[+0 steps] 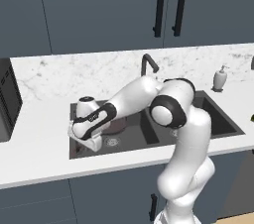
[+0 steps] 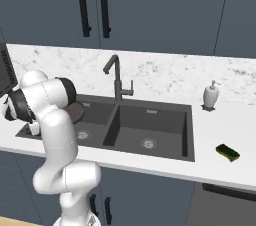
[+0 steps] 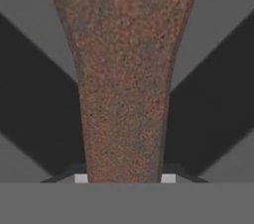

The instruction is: Pick the pan and sponge and place them into the sink. Then turn on the water.

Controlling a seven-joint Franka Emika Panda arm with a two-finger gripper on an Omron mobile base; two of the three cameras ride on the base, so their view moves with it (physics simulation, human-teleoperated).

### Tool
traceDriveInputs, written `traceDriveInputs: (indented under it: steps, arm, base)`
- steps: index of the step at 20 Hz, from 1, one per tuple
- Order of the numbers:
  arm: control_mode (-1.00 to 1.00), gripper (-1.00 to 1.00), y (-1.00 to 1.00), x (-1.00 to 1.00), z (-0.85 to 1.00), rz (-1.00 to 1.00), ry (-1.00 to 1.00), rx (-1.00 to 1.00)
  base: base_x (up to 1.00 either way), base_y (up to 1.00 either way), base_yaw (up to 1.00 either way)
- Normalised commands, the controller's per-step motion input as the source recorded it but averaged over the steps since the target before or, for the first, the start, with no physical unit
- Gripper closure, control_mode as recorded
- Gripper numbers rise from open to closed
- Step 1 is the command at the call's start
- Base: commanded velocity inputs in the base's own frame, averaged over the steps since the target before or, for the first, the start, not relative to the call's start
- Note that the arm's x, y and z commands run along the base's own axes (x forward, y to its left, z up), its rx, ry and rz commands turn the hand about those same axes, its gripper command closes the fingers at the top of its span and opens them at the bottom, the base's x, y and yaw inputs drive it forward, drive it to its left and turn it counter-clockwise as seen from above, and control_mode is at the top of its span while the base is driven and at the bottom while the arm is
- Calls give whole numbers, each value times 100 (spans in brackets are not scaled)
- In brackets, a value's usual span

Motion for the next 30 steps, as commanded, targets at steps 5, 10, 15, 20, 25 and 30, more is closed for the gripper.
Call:
traceDriveInputs:
  steps: [5,10,15,20,25,30]
  arm:
    - [-100,100,-60,47,0,-19,3,0]
    - [-100,100,-53,79,0,-8,16,0]
    - [-100,100,-6,67,-23,0,13,0]
    - [-100,100,10,51,-53,0,16,-3]
    - [-100,100,19,41,-63,0,11,0]
    - [-100,100,32,36,-57,0,3,0]
  base:
    - [0,0,0]
    - [0,0,0]
    - [0,0,0]
    - [0,0,0]
    - [0,0,0]
    - [0,0,0]
